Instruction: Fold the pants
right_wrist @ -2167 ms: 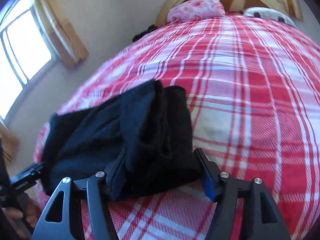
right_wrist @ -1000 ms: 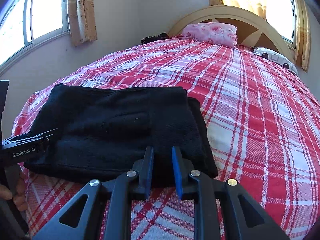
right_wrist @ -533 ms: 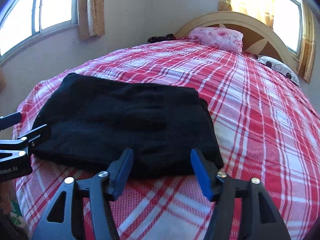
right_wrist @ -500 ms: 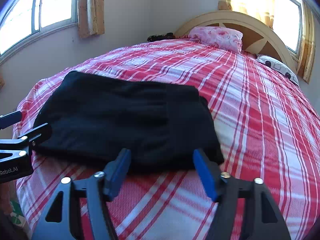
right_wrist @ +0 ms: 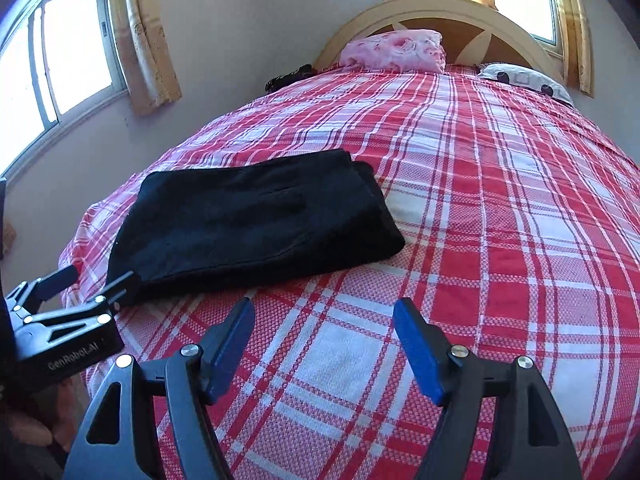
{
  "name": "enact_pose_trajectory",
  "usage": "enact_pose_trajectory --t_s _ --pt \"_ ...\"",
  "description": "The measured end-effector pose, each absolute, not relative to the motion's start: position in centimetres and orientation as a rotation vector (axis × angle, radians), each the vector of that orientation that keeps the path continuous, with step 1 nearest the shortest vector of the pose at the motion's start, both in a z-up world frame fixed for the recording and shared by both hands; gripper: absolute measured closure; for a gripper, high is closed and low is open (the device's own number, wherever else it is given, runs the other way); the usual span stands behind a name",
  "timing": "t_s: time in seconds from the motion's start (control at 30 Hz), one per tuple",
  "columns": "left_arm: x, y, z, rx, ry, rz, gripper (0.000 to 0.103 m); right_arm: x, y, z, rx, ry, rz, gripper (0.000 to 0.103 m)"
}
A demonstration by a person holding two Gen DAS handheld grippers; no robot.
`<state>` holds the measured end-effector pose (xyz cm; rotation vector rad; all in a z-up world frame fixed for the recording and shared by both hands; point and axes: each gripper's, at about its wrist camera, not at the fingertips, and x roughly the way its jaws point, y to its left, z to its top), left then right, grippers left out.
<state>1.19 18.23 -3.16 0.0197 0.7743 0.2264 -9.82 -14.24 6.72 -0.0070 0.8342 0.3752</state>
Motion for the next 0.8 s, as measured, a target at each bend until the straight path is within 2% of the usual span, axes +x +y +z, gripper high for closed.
enact_pose_trajectory --t_s 0.8 --pt "2.2 16.9 -5.0 0.031 0.844 0.171 0.0 -8.9 -16.9 7.0 0.061 0.81 0.296 0.03"
